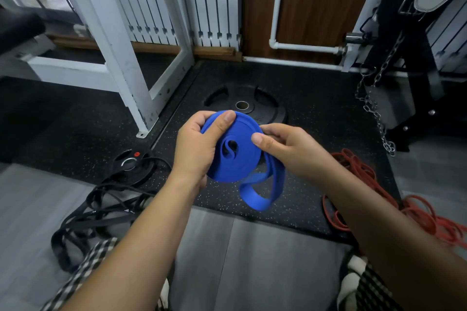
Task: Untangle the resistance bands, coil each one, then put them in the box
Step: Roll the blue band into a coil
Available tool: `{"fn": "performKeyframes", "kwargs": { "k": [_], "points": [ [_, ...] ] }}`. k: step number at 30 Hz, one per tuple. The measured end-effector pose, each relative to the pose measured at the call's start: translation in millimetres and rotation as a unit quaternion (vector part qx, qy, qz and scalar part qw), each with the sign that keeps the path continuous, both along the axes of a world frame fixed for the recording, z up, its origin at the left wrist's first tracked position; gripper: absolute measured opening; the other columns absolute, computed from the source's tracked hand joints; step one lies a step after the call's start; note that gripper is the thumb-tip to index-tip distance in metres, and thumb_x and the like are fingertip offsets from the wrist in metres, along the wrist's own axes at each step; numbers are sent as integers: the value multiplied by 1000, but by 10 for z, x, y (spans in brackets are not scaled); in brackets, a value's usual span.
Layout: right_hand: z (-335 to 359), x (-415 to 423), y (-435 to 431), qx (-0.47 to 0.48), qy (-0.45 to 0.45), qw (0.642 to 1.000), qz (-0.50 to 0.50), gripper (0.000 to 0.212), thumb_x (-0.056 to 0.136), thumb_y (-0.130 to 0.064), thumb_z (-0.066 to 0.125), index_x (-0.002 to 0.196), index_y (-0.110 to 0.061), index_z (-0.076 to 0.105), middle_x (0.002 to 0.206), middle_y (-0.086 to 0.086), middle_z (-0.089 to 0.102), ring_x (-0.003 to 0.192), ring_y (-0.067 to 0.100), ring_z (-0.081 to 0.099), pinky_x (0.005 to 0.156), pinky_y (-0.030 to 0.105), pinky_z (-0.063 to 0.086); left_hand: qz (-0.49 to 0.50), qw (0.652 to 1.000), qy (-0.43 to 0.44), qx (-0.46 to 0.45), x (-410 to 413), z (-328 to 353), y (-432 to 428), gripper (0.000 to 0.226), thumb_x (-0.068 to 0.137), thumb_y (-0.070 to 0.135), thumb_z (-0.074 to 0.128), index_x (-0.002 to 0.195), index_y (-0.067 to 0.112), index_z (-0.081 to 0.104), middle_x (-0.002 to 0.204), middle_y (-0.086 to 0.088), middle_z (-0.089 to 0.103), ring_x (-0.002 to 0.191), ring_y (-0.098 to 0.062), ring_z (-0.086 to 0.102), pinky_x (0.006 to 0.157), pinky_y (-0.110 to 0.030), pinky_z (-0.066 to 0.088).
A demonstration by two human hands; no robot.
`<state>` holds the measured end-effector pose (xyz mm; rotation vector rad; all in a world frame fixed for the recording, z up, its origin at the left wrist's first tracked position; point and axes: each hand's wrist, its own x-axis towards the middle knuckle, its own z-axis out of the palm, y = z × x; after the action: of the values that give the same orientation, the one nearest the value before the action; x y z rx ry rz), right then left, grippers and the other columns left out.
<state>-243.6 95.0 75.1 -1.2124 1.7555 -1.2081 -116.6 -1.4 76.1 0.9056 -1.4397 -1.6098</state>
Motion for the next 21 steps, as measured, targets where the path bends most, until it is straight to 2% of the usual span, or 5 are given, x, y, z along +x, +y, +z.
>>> {"fn": "performKeyframes", "kwargs": {
  "k": [4,8,12,16,21],
  "points": [
    [72,-47,33,10,77,997,2,16,89,-33,57,88,-22,68,69,-3,55,67,7,48,69,28,40,-12,999,-11,-41,-21,26,-19,8,79,23,69,74,21,63,75,0,66,67,-13,60,63,-26,49],
    [91,-77,50,-14,-55,998,-2,14,89,-30,54,84,-27,67,60,-17,62,59,-5,53,61,11,45,-11,1000,22,-3,-44,34,8,13,71,30,71,73,20,62,72,1,66,63,-12,60,59,-25,50],
    [-3,7,13,-66,-166,984,-16,22,81,-33,57,94,-21,69,84,-7,73,79,4,66,74,22,51,6,996,65,58,-80,20,32,35,59,41,69,79,13,62,72,-2,67,64,-14,61,59,-27,52],
    [-131,222,-62,-121,-284,950,-46,19,89,-24,51,98,-20,67,97,1,73,93,14,67,87,32,54,70,976,134,157,-130,-51,51,33,82,33,64,96,4,60,81,-11,66,71,-22,63,70,-35,53],
    [-263,442,-126,-111,-284,948,-89,22,96,-19,45,112,-17,60,111,9,68,105,26,64,92,39,52,133,941,203,236,-172,-91,14,27,87,38,59,89,12,64,82,-5,71,78,-22,68,79,-43,56]
  ]
}}
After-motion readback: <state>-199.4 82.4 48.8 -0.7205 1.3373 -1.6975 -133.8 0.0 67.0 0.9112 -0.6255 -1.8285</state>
